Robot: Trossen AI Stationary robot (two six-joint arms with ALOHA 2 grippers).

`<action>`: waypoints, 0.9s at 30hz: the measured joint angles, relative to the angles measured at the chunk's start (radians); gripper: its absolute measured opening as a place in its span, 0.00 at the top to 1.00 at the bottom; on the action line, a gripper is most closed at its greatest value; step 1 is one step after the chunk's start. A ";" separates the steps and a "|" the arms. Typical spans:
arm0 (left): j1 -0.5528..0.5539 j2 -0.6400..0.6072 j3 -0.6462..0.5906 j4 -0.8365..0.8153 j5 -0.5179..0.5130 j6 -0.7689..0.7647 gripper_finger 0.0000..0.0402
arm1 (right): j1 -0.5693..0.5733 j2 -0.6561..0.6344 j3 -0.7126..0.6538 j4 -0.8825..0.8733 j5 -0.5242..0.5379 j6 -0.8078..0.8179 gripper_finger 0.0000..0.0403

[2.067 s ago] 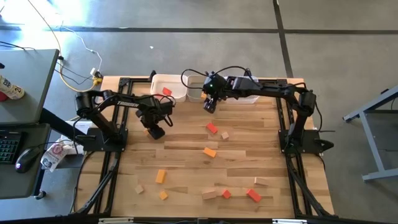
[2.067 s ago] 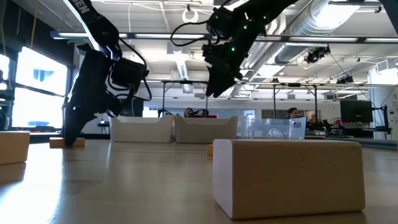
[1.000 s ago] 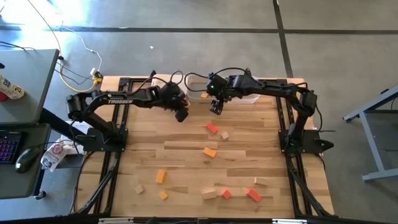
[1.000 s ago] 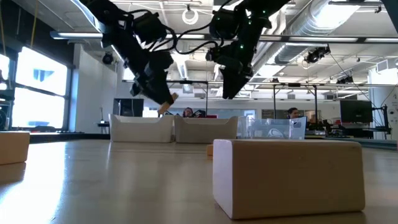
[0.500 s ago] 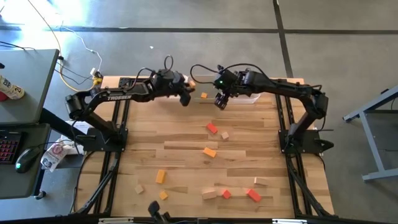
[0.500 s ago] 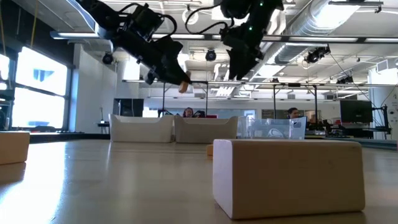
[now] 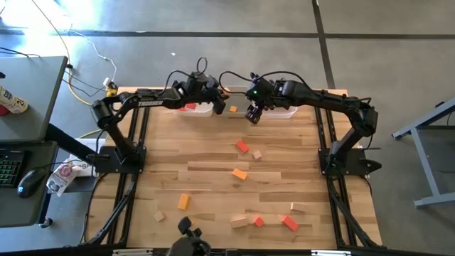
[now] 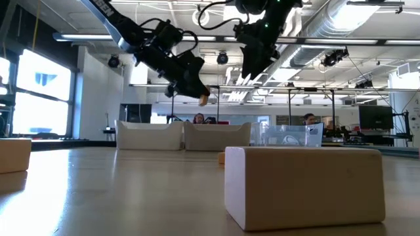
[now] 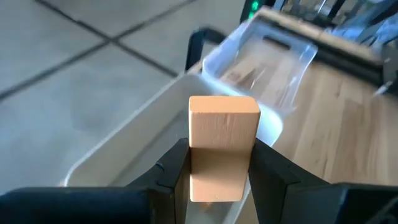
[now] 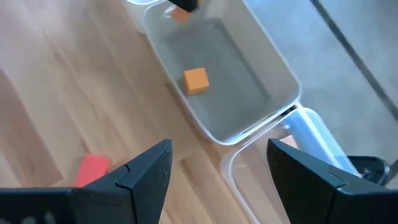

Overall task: Sort & place blocks by color
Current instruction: Put the yellow block into the gray bin

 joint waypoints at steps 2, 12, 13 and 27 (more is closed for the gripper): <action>0.000 0.032 0.028 -0.048 0.000 0.000 0.75 | 0.000 0.000 0.000 -0.012 -0.014 0.002 0.38; 0.000 0.121 0.069 -0.120 -0.005 0.000 0.72 | 0.004 0.000 0.000 -0.060 -0.092 0.092 0.38; 0.000 0.124 0.069 -0.123 -0.006 0.000 0.71 | 0.007 0.000 0.000 -0.069 -0.104 0.106 0.38; -0.006 0.130 0.069 -0.129 -0.009 0.015 0.47 | 0.122 0.001 -0.107 -0.097 -0.167 0.175 0.38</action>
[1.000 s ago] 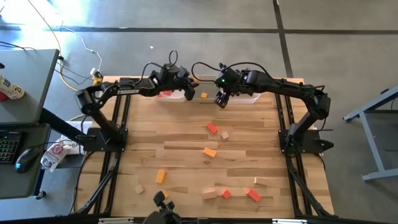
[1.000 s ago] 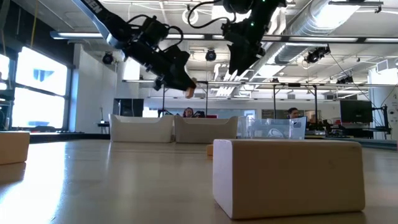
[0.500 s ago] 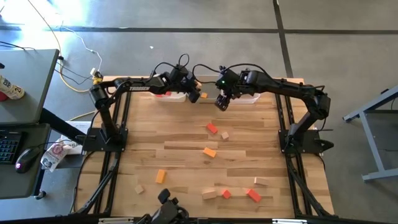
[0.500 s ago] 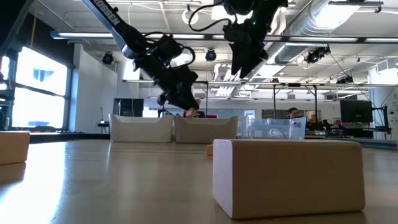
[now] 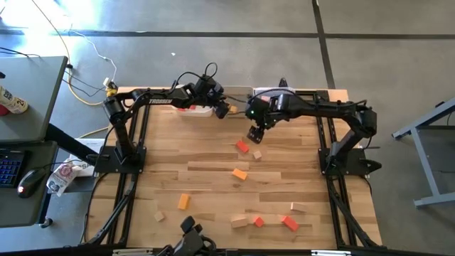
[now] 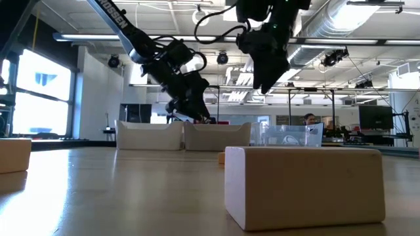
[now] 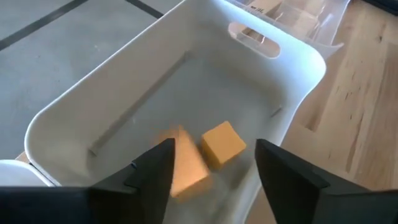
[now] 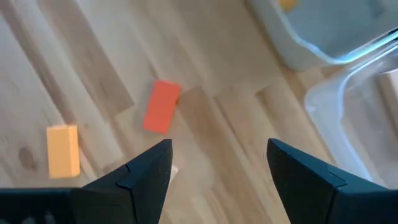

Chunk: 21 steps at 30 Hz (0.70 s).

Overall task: Sort & place blocks by color
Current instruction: Put the yellow block into the gray bin, then put the brown block into the transparent bin

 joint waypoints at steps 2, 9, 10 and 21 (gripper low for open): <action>0.000 -0.010 0.000 -0.003 -0.001 -0.005 0.44 | 0.022 0.000 0.000 -0.008 -0.005 0.009 0.38; -0.002 -0.088 0.000 -0.068 0.000 0.012 0.40 | 0.122 0.000 0.000 -0.140 -0.058 0.104 0.38; -0.004 -0.103 0.000 -0.081 -0.001 0.020 0.40 | 0.139 0.000 0.000 -0.161 -0.061 0.124 0.38; -0.090 -0.255 0.000 -0.234 -0.003 0.046 0.40 | 0.342 0.000 0.000 -0.280 -0.074 0.292 0.38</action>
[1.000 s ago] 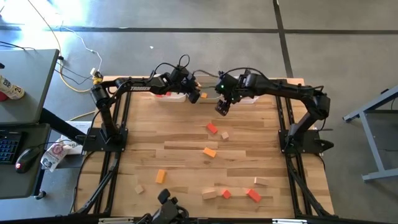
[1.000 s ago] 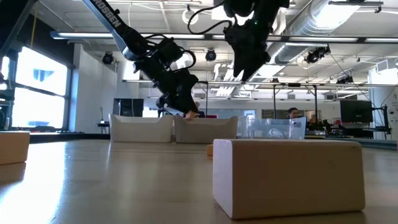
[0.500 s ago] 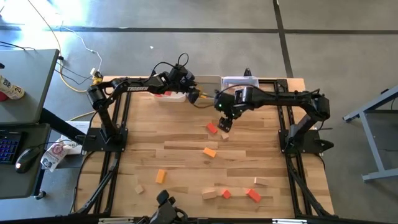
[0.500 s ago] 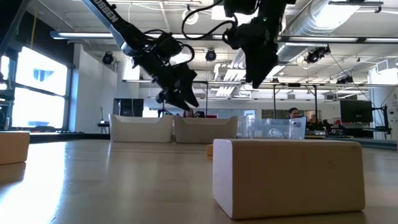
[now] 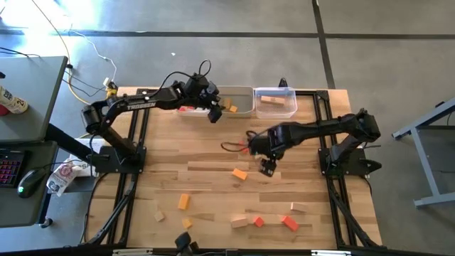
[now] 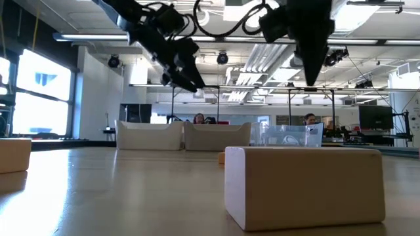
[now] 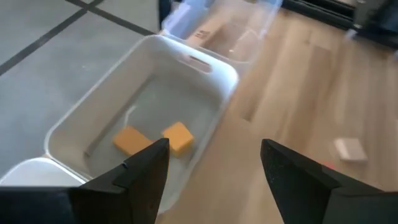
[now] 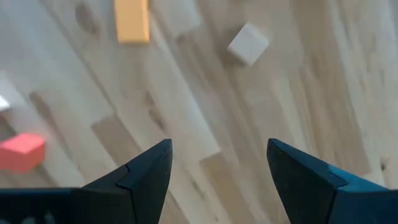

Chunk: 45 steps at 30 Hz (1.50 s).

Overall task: Sort & place blocks by color
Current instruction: Put the brown block into the transparent bin

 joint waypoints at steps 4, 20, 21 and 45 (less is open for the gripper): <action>-0.057 -0.042 0.000 -0.085 0.000 0.000 0.40 | 0.070 0.000 0.000 -0.048 0.000 0.049 0.38; -0.305 -0.091 0.000 -0.184 0.000 -0.116 0.41 | 0.318 0.000 0.000 -0.107 -0.077 0.109 0.38; -0.318 -0.091 0.000 -0.184 0.000 -0.123 0.40 | 0.336 0.000 0.000 -0.108 -0.083 0.109 0.38; -0.583 -0.090 0.000 -0.183 -0.008 -0.336 0.41 | 0.611 0.000 -0.229 0.041 -0.222 0.372 0.38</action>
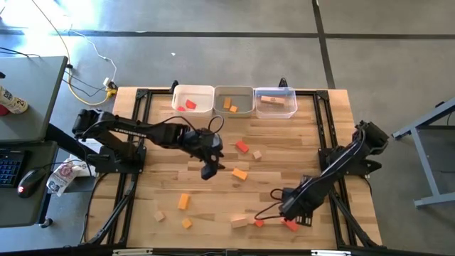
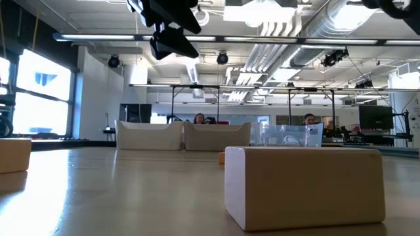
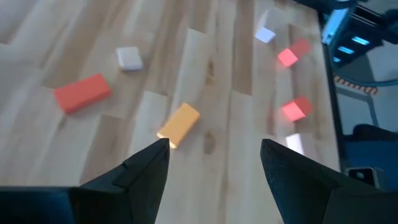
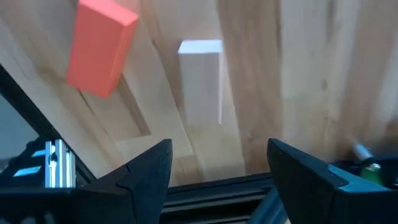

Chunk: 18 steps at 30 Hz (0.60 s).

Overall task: Sort & place blocks by color
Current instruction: Put the brown block into the transparent bin

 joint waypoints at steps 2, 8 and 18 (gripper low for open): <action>-0.016 0.000 0.000 0.000 0.000 -0.010 0.41 | 0.009 0.000 -0.017 0.042 -0.004 0.000 0.38; -0.048 0.001 0.000 0.001 -0.026 -0.027 0.41 | 0.017 0.000 -0.055 0.135 0.016 -0.001 0.38; -0.082 0.001 0.000 -0.007 -0.026 -0.092 0.41 | 0.017 0.000 -0.175 0.299 0.040 0.023 0.38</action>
